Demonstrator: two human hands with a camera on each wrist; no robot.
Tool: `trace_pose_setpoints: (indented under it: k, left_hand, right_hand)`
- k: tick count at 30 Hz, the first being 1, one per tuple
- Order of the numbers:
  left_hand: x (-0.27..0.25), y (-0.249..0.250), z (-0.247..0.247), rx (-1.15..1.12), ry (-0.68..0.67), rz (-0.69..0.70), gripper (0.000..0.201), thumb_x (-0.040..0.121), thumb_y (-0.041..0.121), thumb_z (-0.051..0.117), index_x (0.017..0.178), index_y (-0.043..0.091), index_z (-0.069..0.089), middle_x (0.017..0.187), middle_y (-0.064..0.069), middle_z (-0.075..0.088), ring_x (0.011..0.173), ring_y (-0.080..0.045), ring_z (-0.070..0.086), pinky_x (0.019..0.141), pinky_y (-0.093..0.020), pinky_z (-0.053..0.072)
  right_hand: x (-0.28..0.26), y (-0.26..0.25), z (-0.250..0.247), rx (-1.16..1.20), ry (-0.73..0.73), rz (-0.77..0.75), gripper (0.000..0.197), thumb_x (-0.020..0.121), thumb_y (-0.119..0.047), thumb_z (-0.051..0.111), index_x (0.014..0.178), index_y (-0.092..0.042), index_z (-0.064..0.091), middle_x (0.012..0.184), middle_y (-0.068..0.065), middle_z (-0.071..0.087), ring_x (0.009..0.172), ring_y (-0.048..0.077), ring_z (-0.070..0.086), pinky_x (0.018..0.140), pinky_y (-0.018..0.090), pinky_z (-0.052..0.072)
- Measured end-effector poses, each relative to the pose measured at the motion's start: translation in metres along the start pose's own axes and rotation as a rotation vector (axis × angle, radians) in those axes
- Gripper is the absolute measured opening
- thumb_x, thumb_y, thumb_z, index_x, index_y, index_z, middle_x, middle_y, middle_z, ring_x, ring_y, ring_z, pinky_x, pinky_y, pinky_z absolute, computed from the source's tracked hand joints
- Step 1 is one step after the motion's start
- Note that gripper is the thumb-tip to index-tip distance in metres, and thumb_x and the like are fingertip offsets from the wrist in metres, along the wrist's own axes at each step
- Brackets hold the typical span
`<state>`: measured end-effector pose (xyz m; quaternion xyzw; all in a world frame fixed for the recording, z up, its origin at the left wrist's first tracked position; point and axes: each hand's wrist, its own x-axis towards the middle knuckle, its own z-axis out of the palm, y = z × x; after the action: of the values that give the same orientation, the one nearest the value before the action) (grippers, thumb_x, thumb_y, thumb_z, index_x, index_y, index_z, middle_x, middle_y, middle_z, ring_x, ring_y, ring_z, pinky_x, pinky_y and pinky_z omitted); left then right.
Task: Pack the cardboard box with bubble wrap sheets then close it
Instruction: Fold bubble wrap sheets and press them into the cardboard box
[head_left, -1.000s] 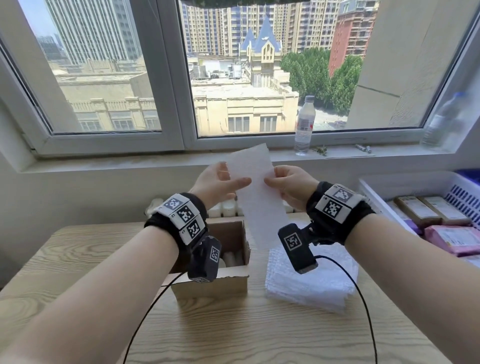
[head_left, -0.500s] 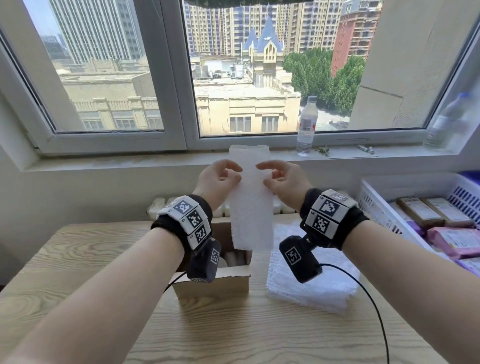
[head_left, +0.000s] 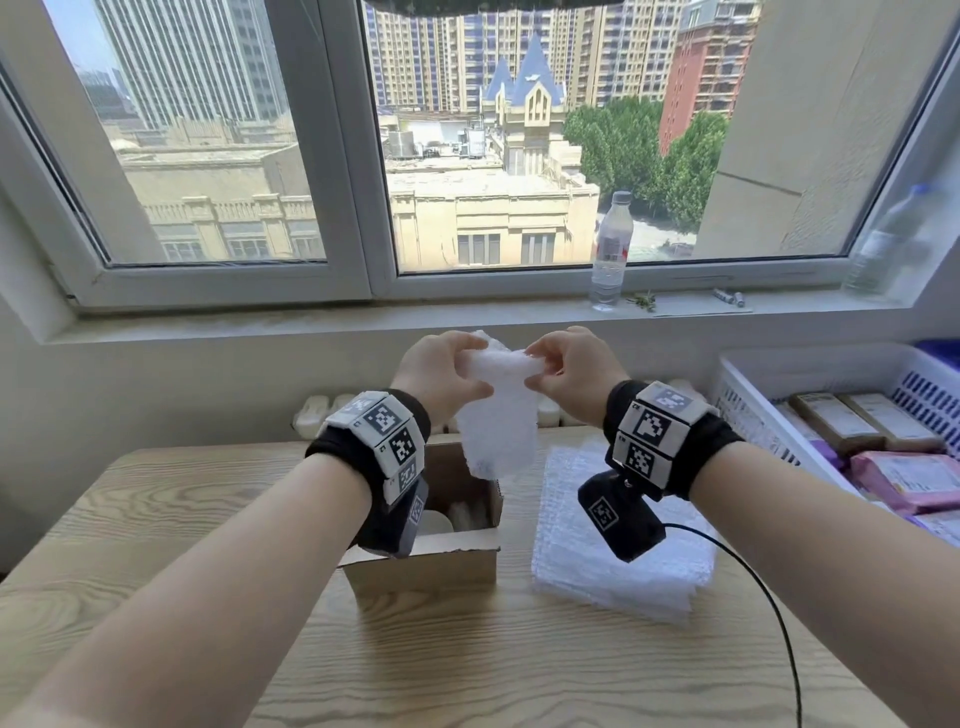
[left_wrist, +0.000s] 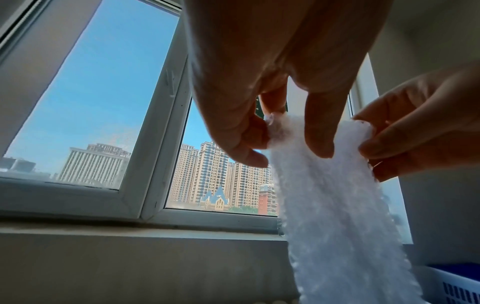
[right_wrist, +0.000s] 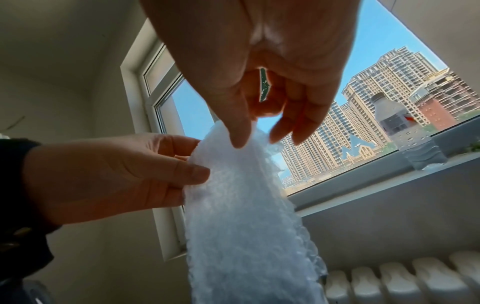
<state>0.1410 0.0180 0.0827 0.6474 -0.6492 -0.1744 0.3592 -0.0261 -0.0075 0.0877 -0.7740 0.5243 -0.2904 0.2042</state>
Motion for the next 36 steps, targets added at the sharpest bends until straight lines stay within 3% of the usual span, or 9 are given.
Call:
trace_pose_setpoints:
  k: [4,8,11,15,20,22,27,32,36]
  left_hand:
    - [0.001,-0.001,0.001,0.017,0.044,-0.03,0.034,0.075,0.027,0.075,0.107,0.025,0.063,0.113,-0.001,0.042,0.109,-0.018,0.044,0.098,-0.03,0.04]
    - [0.001,0.002,-0.002,-0.2,-0.033,-0.075,0.046,0.072,0.022,0.079,0.11,0.02,0.051,0.113,-0.005,0.055,0.102,-0.019,0.055,0.089,-0.033,0.049]
    - [-0.001,0.0,-0.005,-0.353,-0.133,-0.13,0.06,0.07,0.012,0.081,0.117,0.015,0.045,0.116,-0.007,0.06,0.107,-0.023,0.061,0.094,-0.038,0.051]
    - [-0.002,-0.001,-0.005,-0.394,-0.099,-0.153,0.049,0.072,0.008,0.079,0.113,0.015,0.053,0.114,-0.008,0.064,0.106,-0.023,0.062,0.094,-0.039,0.051]
    - [-0.003,-0.006,-0.004,-0.334,-0.06,-0.136,0.029,0.076,0.015,0.076,0.1,0.018,0.06,0.096,0.002,0.067,0.093,-0.017,0.064,0.083,-0.03,0.053]
    - [-0.003,-0.006,-0.006,-0.301,-0.078,-0.149,0.024,0.08,0.023,0.073,0.101,0.02,0.061,0.096,0.001,0.068,0.089,-0.017,0.065,0.082,-0.032,0.053]
    - [-0.005,0.0,-0.006,-0.382,-0.2,-0.259,0.027,0.092,0.025,0.058,0.117,0.017,0.051,0.097,0.0,0.061,0.069,-0.015,0.068,0.057,-0.022,0.053]
    - [-0.005,-0.006,-0.01,-0.607,-0.221,-0.307,0.037,0.09,0.025,0.06,0.122,0.011,0.05,0.124,-0.013,0.058,0.109,-0.027,0.063,0.088,-0.036,0.054]
    - [-0.008,-0.013,-0.012,-0.739,-0.219,-0.33,0.031,0.087,0.04,0.06,0.105,0.015,0.056,0.118,-0.011,0.062,0.107,-0.024,0.063,0.096,-0.032,0.05]
  right_hand:
    - [0.002,0.0,0.002,0.121,-0.007,0.018,0.033,0.088,-0.011,0.06,0.121,-0.008,0.055,0.124,0.006,0.054,0.116,0.019,0.051,0.101,0.026,0.039]
    - [0.005,-0.001,0.002,0.367,-0.026,0.101,0.032,0.093,-0.01,0.053,0.124,-0.005,0.048,0.117,0.017,0.062,0.103,0.028,0.06,0.091,0.04,0.051]
    - [0.006,-0.001,0.002,0.442,-0.008,0.124,0.034,0.094,-0.015,0.053,0.125,-0.003,0.048,0.119,0.018,0.061,0.096,0.024,0.058,0.076,0.031,0.049]
    - [0.002,-0.001,-0.003,0.502,-0.106,0.111,0.04,0.088,-0.022,0.063,0.123,-0.007,0.053,0.112,0.008,0.063,0.099,0.021,0.062,0.085,0.029,0.052]
    - [0.003,-0.002,-0.004,0.408,-0.092,0.126,0.035,0.078,-0.027,0.074,0.085,0.005,0.059,0.079,0.015,0.058,0.072,0.02,0.052,0.073,0.04,0.052]
    - [0.002,-0.004,-0.003,0.455,-0.078,0.148,0.024,0.08,-0.025,0.072,0.077,-0.007,0.058,0.074,0.005,0.054,0.059,0.013,0.047,0.055,0.024,0.044]
    - [0.002,-0.004,-0.001,0.647,-0.141,0.22,0.011,0.087,-0.02,0.065,0.09,-0.014,0.056,0.083,0.009,0.06,0.037,0.008,0.051,0.039,0.018,0.041]
    - [0.002,-0.005,0.0,0.86,-0.269,0.342,0.046,0.087,-0.022,0.063,0.129,-0.01,0.047,0.126,0.02,0.054,0.082,0.033,0.069,0.066,0.036,0.062]
    - [0.001,-0.004,0.002,0.949,-0.356,0.359,0.031,0.087,-0.019,0.064,0.112,-0.004,0.055,0.124,0.019,0.058,0.103,0.035,0.064,0.082,0.036,0.058]
